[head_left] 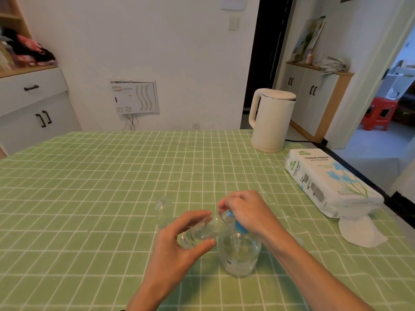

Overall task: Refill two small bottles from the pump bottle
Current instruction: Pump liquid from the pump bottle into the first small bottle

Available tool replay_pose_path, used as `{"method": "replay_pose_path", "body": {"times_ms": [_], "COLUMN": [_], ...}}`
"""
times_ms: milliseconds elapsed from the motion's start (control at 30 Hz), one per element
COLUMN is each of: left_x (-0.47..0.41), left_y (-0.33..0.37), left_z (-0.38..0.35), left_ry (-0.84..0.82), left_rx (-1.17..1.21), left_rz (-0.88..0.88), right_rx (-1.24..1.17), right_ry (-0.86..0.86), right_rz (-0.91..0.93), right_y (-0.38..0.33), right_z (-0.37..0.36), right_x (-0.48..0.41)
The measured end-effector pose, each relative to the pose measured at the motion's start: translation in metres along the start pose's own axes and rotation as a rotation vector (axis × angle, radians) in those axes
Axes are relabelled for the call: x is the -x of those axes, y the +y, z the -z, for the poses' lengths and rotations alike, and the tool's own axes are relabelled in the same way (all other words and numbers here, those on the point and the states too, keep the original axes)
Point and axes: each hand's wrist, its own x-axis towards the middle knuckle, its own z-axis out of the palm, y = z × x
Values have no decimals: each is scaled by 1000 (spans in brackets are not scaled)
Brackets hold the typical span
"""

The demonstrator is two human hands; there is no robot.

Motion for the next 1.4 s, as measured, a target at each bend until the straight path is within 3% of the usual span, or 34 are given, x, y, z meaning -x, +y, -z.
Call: {"method": "replay_pose_path", "body": {"times_ms": [1400], "left_x": [-1], "left_y": [-1], "left_z": [2], "left_ry": [30], "left_rx": [15], "left_rz": [-10], "right_rx": [-14], "right_ry": [-19], "right_rz": [4], "right_y": [-1], "right_z": [5], "right_x": [0]}}
